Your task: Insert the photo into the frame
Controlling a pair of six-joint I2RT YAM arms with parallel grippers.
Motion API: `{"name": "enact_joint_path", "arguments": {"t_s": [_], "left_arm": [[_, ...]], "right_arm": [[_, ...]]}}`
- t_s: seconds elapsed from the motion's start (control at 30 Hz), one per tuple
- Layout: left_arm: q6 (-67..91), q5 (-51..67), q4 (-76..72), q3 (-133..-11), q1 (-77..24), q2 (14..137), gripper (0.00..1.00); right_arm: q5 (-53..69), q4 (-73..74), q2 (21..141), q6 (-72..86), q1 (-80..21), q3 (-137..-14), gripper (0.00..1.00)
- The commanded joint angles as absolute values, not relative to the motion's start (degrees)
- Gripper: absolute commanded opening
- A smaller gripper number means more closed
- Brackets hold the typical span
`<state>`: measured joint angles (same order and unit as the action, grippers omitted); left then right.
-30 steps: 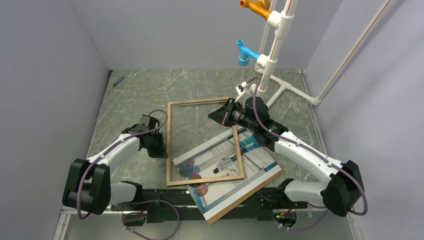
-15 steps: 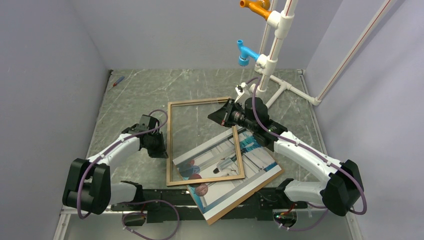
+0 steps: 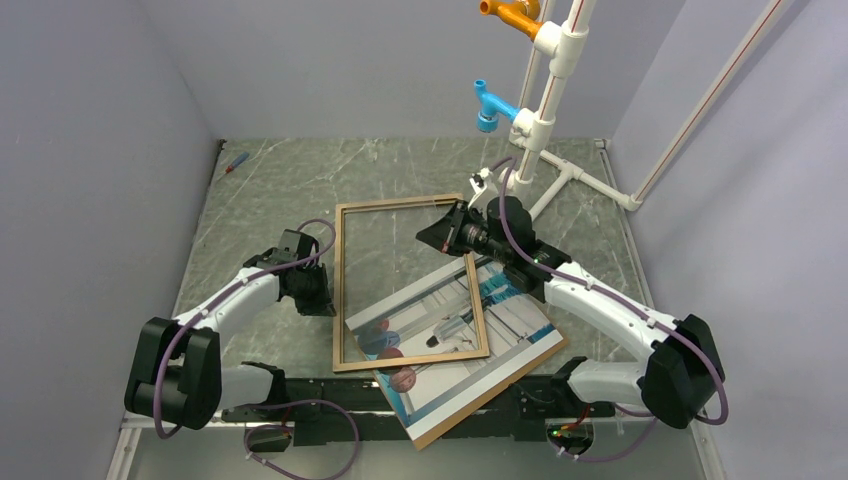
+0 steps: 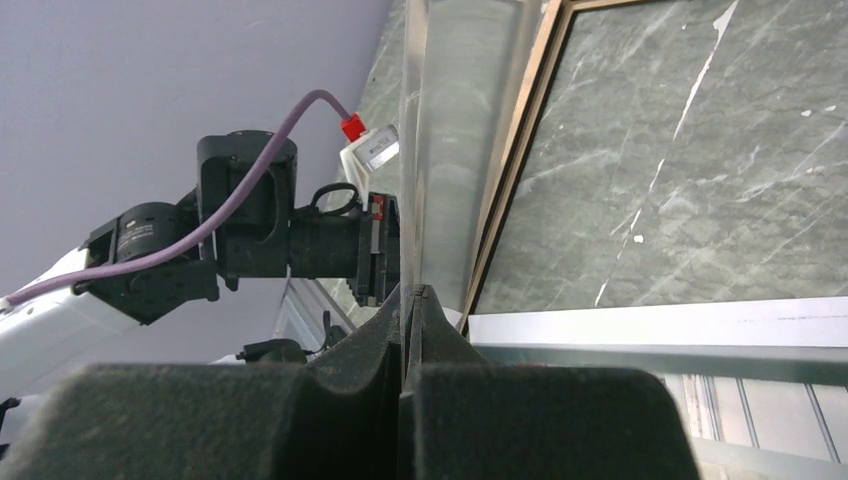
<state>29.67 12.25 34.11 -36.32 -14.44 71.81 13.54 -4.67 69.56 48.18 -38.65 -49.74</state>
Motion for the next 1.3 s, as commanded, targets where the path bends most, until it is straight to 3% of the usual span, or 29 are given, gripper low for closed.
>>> {"name": "enact_joint_path", "arguments": {"t_s": [0.0, 1.27], "left_arm": [[29.75, 10.81, 33.63, -35.31, -14.68, 72.17, 0.02], [29.53, 10.63, 33.44, -35.42, -14.68, 73.45, 0.01]], "right_arm": [[13.56, -10.26, 70.26, 48.79, -38.35, -48.76, 0.00], [15.99, -7.87, 70.64, 57.10, -38.32, -45.44, 0.00]]}}
